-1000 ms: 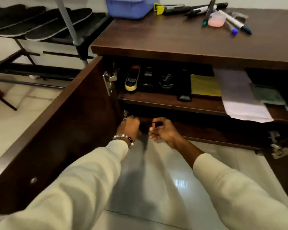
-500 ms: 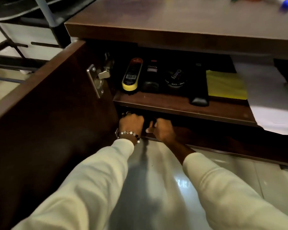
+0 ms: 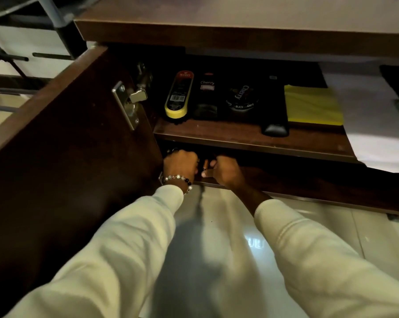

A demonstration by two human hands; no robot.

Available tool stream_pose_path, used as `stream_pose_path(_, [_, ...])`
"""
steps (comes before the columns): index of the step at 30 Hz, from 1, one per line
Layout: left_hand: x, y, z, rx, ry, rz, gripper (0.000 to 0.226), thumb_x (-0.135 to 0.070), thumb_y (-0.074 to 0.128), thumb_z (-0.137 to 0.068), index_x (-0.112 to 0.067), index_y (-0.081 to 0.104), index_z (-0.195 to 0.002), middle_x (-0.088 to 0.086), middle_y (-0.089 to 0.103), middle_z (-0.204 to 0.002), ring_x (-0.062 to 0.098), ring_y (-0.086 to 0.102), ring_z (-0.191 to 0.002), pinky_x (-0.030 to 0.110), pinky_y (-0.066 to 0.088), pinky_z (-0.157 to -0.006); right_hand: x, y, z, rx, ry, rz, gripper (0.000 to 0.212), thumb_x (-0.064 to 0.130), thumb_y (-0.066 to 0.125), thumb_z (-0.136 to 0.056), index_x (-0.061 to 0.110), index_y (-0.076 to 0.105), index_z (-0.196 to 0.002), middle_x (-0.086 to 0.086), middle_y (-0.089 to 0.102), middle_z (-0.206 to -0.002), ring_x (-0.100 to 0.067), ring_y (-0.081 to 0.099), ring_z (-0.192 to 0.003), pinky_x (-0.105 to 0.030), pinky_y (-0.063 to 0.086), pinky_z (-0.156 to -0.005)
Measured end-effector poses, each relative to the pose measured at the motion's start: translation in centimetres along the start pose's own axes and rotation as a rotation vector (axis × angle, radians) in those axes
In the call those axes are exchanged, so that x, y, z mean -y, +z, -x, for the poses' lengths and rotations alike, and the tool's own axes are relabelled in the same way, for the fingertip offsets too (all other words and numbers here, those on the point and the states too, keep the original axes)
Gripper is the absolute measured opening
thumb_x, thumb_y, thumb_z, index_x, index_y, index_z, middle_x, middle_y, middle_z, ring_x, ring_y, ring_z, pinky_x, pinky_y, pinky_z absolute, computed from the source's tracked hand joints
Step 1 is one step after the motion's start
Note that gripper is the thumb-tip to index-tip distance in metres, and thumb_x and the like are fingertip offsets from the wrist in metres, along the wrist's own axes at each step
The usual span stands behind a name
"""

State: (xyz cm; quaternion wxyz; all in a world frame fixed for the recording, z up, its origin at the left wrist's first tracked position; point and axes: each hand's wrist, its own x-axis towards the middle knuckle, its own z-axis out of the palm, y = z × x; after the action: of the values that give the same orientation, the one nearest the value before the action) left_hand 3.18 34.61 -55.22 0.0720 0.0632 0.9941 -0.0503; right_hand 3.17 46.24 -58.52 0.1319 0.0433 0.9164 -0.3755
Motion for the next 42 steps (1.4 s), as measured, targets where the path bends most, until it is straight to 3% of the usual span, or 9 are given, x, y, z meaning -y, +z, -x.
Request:
stream_pose_path(6, [0.3, 0.2, 0.2, -0.016, 0.027, -0.011, 0.021, -0.012, 0.058, -0.091, -0.013, 0.067, -0.109, 0.013, 0.068, -0.108, 0.033, 0.065, -0.102, 0.040, 0.052, -0.080, -0.7, -0.9, 1.1, 0.001, -0.053, 0.017, 0.014, 0.011, 0.070, -0.080, 0.016, 0.064, -0.090, -0.002, 0.055, -0.087, -0.016, 0.051, -0.083, -0.033, 0.047, -0.087])
stream_pose_path(12, [0.6, 0.3, 0.5, -0.006, 0.077, 0.048, 0.028, -0.004, 0.051, -0.092, -0.009, 0.063, -0.117, 0.015, 0.063, -0.115, 0.035, 0.061, -0.108, 0.042, 0.051, -0.083, -0.9, -1.4, 2.7, -0.045, 0.084, -0.254, 0.044, -0.004, 0.071, -0.075, -0.002, 0.059, -0.117, -0.006, 0.062, -0.090, -0.022, 0.061, -0.082, -0.039, 0.055, -0.084])
stream_pose_path(18, [0.6, 0.3, 1.2, -0.026, 0.062, 0.097, 0.029, -0.003, 0.051, -0.091, -0.008, 0.065, -0.116, 0.016, 0.064, -0.115, 0.035, 0.061, -0.108, 0.041, 0.050, -0.088, -0.7, -2.7, 5.4, 0.102, 0.119, -0.473, 0.062, -0.005, 0.059, -0.086, 0.006, 0.035, -0.142, -0.010, 0.044, -0.139, -0.018, 0.055, -0.093, -0.017, 0.054, -0.062])
stream_pose_path(20, [0.5, 0.5, 1.4, -0.013, 0.087, 0.107, 0.032, -0.004, 0.050, -0.091, -0.012, 0.063, -0.119, 0.014, 0.062, -0.117, 0.034, 0.059, -0.111, 0.041, 0.049, -0.090, -0.8, -2.6, 5.9, 0.109, 0.104, -0.386, 0.058, 0.000, 0.056, -0.090, 0.007, 0.033, -0.143, -0.014, 0.046, -0.137, -0.020, 0.056, -0.097, -0.016, 0.053, -0.071])
stream_pose_path(24, [0.7, 0.6, 2.0, -0.024, 0.096, 0.216, 0.034, -0.010, 0.057, -0.088, -0.013, 0.062, -0.122, 0.015, 0.058, -0.118, 0.037, 0.057, -0.111, 0.043, 0.049, -0.092, -0.1, -2.2, 6.3, 0.096, 0.037, -0.220, 0.065, 0.001, 0.067, -0.082, 0.014, 0.039, -0.140, 0.001, 0.054, -0.114, -0.020, 0.052, -0.110, -0.040, 0.046, -0.100])
stream_pose_path(27, [0.6, -0.6, 3.0, -0.060, 0.059, 0.345, 0.027, -0.015, 0.058, -0.088, -0.016, 0.065, -0.114, 0.015, 0.061, -0.112, 0.038, 0.060, -0.104, 0.043, 0.052, -0.085, 0.8, -3.0, 6.9, -0.072, -0.058, -0.079, 0.037, 0.009, 0.066, -0.086, 0.014, 0.059, -0.122, -0.001, 0.064, -0.106, -0.015, 0.060, -0.098, -0.033, 0.051, -0.093])
stream_pose_path(30, [0.1, -3.0, 4.2, -0.067, 0.087, 0.303, 0.026, -0.032, 0.054, -0.091, -0.022, 0.064, -0.113, 0.015, 0.063, -0.111, 0.039, 0.059, -0.104, 0.042, 0.051, -0.083, 1.9, -4.9, 8.5, -0.156, -0.052, -0.207, 0.009, 0.012, 0.061, -0.091, 0.008, 0.069, -0.094, 0.001, 0.066, -0.075, -0.002, 0.060, -0.063, -0.017, 0.054, -0.064])
stream_pose_path(37, [-2.0, -8.5, 9.0, -0.206, 0.233, 0.380, 0.026, -0.038, 0.054, -0.090, -0.020, 0.065, -0.104, 0.016, 0.066, -0.099, 0.040, 0.062, -0.095, 0.041, 0.051, -0.075, 5.2, -11.9, 15.6, -0.139, -0.202, -0.291, 0.009, 0.015, 0.064, -0.089, 0.008, 0.070, -0.086, -0.005, 0.069, -0.070, -0.012, 0.060, -0.056, -0.014, 0.043, -0.049])
stream_pose_path(42, [-2.8, -14.9, 12.7, -0.527, 0.549, 0.505, 0.035, -0.043, 0.044, -0.085, -0.016, 0.067, -0.087, 0.005, 0.068, -0.071, 0.032, 0.065, -0.067, 0.038, 0.051, -0.053, 8.2, -18.7, 20.7, -0.196, -0.347, -0.339, 0.009, 0.017, 0.067, -0.087, 0.009, 0.071, -0.085, -0.005, 0.067, -0.064, -0.013, 0.057, -0.050, -0.020, 0.045, -0.050])
